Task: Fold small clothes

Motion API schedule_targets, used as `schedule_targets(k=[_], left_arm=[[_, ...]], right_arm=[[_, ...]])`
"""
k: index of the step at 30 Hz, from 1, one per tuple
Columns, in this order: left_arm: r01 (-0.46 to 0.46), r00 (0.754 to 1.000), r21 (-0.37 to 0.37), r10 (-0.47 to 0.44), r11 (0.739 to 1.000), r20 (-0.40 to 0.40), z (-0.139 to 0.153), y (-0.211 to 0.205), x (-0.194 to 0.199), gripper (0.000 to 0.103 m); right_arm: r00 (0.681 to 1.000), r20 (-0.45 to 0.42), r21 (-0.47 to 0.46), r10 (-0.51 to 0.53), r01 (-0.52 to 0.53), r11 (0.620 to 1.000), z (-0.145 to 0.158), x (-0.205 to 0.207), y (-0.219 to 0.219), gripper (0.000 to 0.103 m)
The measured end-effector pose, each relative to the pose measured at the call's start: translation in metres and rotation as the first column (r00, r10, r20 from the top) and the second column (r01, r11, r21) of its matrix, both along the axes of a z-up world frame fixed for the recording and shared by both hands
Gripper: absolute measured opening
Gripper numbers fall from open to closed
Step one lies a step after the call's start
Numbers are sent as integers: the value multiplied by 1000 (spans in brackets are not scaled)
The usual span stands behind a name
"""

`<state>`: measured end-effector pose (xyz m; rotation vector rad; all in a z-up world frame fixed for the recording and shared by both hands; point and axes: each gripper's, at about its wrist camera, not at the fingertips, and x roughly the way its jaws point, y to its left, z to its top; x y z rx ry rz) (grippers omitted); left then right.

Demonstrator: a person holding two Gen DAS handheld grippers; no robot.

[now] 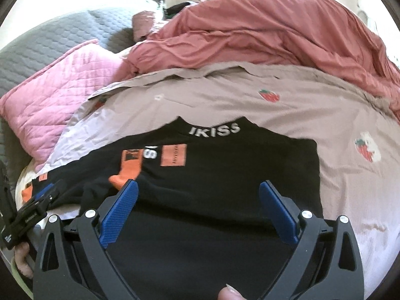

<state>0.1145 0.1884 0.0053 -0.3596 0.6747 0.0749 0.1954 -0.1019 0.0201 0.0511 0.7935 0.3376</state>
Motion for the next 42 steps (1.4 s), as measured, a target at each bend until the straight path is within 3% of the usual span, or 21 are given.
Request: schedule_targets(k=[5, 10, 22, 30, 37, 42], left_arm=[[-55, 998, -10, 55, 998, 19, 14, 15, -20, 93], [-153, 987, 66, 156, 986, -44, 18, 43, -43, 93], [-337, 939, -1, 336, 942, -71, 24, 119, -88, 93], [-422, 902, -36, 416, 906, -114, 15, 158, -106, 93], [-482, 874, -113, 467, 869, -135, 0, 180, -116, 93], [-508, 860, -173, 485, 844, -157, -17, 189, -114, 75]], right_arm=[[998, 14, 2, 59, -59, 998, 8, -3, 27, 98], [994, 34, 19, 107, -108, 994, 17, -11, 52, 98], [958, 45, -26, 282, -281, 959, 19, -37, 129, 98], [915, 22, -54, 403, -402, 914, 14, -49, 183, 98], [877, -2, -73, 480, -479, 875, 5, -55, 221, 98], [860, -8, -73, 511, -510, 857, -1, -57, 239, 98]])
